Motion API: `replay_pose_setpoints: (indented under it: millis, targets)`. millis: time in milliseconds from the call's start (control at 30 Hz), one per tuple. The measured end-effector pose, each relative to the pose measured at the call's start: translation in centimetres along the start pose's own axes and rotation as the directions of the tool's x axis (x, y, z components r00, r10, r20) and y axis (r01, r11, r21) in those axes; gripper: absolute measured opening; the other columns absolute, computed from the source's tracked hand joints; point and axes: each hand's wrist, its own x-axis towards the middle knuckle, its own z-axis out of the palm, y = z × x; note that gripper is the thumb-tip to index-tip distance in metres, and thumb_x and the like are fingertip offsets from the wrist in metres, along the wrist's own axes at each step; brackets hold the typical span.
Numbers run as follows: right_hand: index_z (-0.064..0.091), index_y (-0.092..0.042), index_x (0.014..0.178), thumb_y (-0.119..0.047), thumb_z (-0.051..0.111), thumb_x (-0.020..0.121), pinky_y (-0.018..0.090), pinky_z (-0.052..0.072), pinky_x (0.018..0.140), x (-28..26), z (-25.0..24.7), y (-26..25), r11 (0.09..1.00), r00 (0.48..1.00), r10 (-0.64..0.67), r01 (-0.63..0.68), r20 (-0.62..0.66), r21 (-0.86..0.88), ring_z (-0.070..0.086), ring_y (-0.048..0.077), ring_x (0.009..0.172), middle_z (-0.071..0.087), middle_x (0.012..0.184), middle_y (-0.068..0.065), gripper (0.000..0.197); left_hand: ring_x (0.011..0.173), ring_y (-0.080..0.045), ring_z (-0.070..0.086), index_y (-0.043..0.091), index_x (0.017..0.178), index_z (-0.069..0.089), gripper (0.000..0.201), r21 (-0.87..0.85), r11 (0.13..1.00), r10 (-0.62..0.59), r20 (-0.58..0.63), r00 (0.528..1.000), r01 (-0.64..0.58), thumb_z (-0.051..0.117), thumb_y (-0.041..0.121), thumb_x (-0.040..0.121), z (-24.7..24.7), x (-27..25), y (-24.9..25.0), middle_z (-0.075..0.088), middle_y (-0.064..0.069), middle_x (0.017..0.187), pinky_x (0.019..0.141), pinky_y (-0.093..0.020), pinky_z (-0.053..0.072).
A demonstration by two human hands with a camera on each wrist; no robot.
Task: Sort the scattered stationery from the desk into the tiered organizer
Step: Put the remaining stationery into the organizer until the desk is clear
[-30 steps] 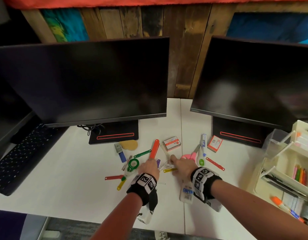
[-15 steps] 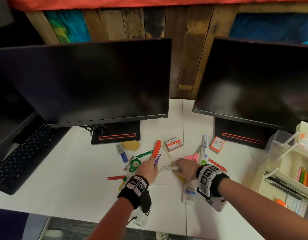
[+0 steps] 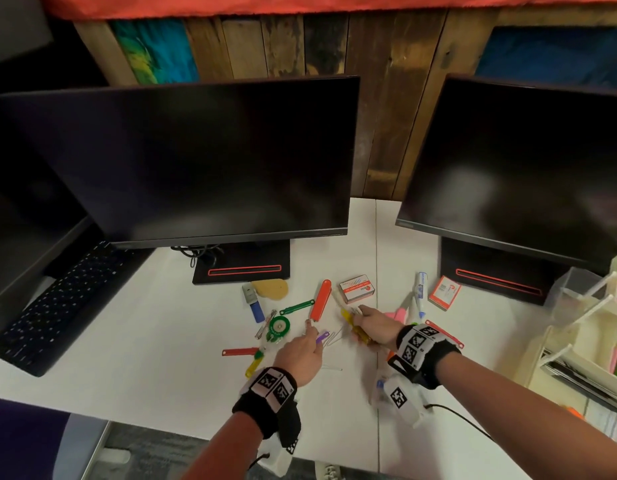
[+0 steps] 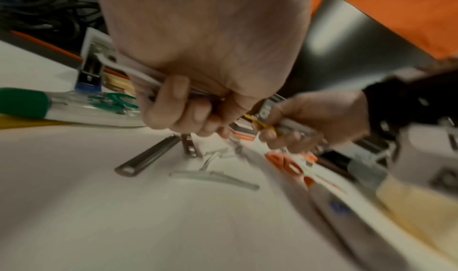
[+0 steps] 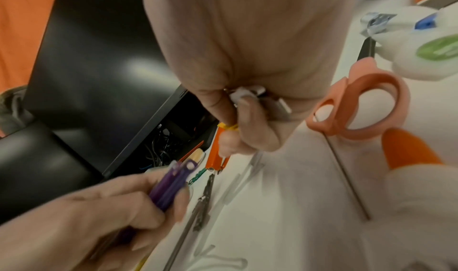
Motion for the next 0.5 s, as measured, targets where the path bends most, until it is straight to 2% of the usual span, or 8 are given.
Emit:
replay_pose_setpoints:
  millis: [100, 167, 233, 267, 300, 367, 433, 500]
  targets:
    - [0.039, -0.017, 0.083, -0.019, 0.034, 0.099, 0.015, 0.019, 0.039, 0.2, 0.3, -0.4, 1.000, 1.000, 0.016, -0.016, -0.007, 0.013, 0.031, 0.011, 0.044, 0.040, 0.062, 0.001, 0.016, 0.108, -0.034, 0.057, 0.011, 0.133, 0.038, 0.038, 0.122, 0.993, 0.004, -0.048, 0.999, 0.002, 0.033, 0.025, 0.098, 0.4, -0.7, 0.4, 0.059, -0.015, 0.121, 0.086, -0.037, 0.043]
    - [0.044, -0.019, 0.089, -0.029, 0.039, 0.098, 0.019, 0.026, 0.043, 0.4, 0.4, -0.4, 0.998, 1.000, -0.001, 0.001, 0.002, -0.061, 0.037, 0.011, 0.045, 0.042, 0.066, 0.000, 0.014, 0.106, -0.033, 0.059, 0.010, 0.136, 0.033, 0.045, 0.178, 0.984, 0.031, -0.083, 0.996, -0.016, 0.036, 0.031, 0.097, 0.8, -0.9, 0.2, 0.060, -0.013, 0.119, 0.082, -0.037, 0.045]
    - [0.048, -0.019, 0.112, -0.046, 0.046, 0.093, 0.029, 0.045, 0.067, 0.7, 0.3, -0.1, 0.967, 0.995, -0.094, 0.095, 0.015, -0.236, 0.057, 0.017, 0.074, 0.058, 0.087, 0.001, 0.033, 0.105, -0.032, 0.061, 0.011, 0.141, 0.024, 0.057, 0.201, 0.979, 0.061, -0.083, 0.995, -0.043, 0.043, 0.039, 0.095, 1.2, -0.7, -0.2, 0.060, -0.011, 0.119, 0.078, -0.036, 0.046]
    - [0.045, -0.020, 0.119, -0.050, 0.051, 0.090, 0.033, 0.046, 0.082, 0.7, 0.2, 0.0, 0.923, 0.991, -0.128, 0.136, 0.047, -0.359, 0.057, 0.018, 0.087, 0.060, 0.094, -0.002, 0.043, 0.105, -0.031, 0.061, 0.012, 0.142, 0.022, 0.062, 0.209, 0.976, 0.071, -0.079, 0.994, -0.053, 0.047, 0.042, 0.093, 1.4, -0.6, -0.4, 0.060, -0.009, 0.120, 0.078, -0.036, 0.047]
    - [0.043, -0.021, 0.121, -0.048, 0.055, 0.088, 0.035, 0.045, 0.087, 0.7, 0.2, 0.0, 0.865, 0.985, -0.154, 0.175, 0.082, -0.471, 0.056, 0.018, 0.089, 0.059, 0.091, -0.005, 0.044, 0.106, -0.031, 0.061, 0.013, 0.142, 0.021, 0.064, 0.212, 0.976, 0.075, -0.071, 0.995, -0.058, 0.050, 0.042, 0.092, 1.5, -0.4, -0.6, 0.059, -0.009, 0.123, 0.080, -0.036, 0.047]
    - [0.040, -0.023, 0.120, -0.031, 0.058, 0.088, 0.037, 0.046, 0.085, 0.8, 0.5, 0.0, 0.728, 0.978, -0.157, 0.208, 0.136, -0.653, 0.057, 0.023, 0.087, 0.057, 0.086, -0.003, 0.038, 0.108, -0.032, 0.059, 0.015, 0.139, 0.026, 0.060, 0.196, 0.978, 0.077, -0.052, 0.996, -0.065, 0.053, 0.039, 0.092, 1.4, 0.0, -0.5, 0.058, -0.010, 0.124, 0.084, -0.038, 0.047]
    - [0.037, -0.024, 0.124, -0.021, 0.051, 0.087, 0.040, 0.047, 0.081, 0.7, 0.9, -0.1, 0.616, 0.982, -0.130, 0.190, 0.140, -0.765, 0.058, 0.029, 0.091, 0.059, 0.094, 0.008, 0.039, 0.107, -0.034, 0.059, 0.015, 0.131, 0.034, 0.049, 0.185, 0.980, 0.086, -0.042, 0.995, -0.077, 0.055, 0.036, 0.092, 1.2, 0.3, -0.2, 0.059, -0.012, 0.121, 0.084, -0.039, 0.046]
    - [0.037, -0.022, 0.127, -0.021, 0.046, 0.090, 0.040, 0.046, 0.083, 0.8, 1.1, -0.1, 0.564, 0.986, -0.125, 0.164, 0.113, -0.809, 0.058, 0.032, 0.098, 0.060, 0.105, 0.014, 0.039, 0.107, -0.035, 0.059, 0.014, 0.129, 0.035, 0.045, 0.207, 0.976, 0.082, -0.037, 0.996, -0.073, 0.054, 0.034, 0.093, 1.0, 0.6, 0.1, 0.060, -0.014, 0.120, 0.083, -0.040, 0.046]
